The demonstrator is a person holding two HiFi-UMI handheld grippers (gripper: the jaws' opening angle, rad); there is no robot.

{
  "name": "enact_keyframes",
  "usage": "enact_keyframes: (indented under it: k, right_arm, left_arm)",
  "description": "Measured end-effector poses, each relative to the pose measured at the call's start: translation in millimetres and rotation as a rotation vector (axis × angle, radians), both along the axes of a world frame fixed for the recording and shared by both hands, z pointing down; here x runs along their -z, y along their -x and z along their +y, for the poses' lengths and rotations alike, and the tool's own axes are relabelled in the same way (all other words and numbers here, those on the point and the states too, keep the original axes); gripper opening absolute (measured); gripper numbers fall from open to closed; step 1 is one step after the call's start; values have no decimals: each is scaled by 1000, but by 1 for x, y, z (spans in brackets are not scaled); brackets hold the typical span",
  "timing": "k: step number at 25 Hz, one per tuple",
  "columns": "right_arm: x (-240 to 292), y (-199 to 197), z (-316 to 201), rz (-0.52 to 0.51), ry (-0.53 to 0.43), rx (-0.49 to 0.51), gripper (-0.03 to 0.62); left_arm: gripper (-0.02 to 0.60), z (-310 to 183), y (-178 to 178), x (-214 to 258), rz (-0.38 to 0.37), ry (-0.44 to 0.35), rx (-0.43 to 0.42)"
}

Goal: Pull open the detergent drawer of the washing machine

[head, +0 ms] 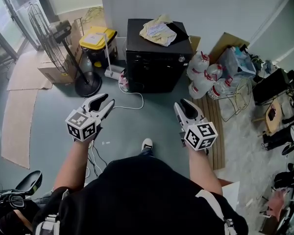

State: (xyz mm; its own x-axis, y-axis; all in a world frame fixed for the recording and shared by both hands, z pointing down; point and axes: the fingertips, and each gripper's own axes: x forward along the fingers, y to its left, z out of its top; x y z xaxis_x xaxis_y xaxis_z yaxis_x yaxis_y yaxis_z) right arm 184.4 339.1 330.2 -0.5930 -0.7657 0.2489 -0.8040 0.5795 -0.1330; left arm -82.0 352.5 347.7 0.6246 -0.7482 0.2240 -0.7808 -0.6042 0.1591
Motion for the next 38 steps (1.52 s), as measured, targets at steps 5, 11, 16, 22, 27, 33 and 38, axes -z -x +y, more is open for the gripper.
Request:
enact_keyframes:
  k: [5,11,16,22,27,33,38]
  right_arm:
    - [-10,-4,-30,1,20,15,115]
    - [-20,-4,-63,3,38,38,117]
    - [-27,-4,-87,8,48,57,117]
    - [-21,-10,-123,4,56,80,117]
    - [-25,-15,-142,4,57,97,117]
    - [-26,-20,-164,1,55,120,117]
    - [-27,-20,-179,5,54,149,117]
  left_arm:
    - [156,-25,-3,-9,2,20,20]
    - [158,-51,-3,-17,3,37,48]
    - [158,-68,-4,-25,4,53,63]
    - [161,-95,-8,-18,-1,65,94]
    - [163,-106,-12,-18,-9,61,111]
    - [166,-120,-14,-13,-12,54,146]
    - [166,-129,-15,-13,-16,54,170]
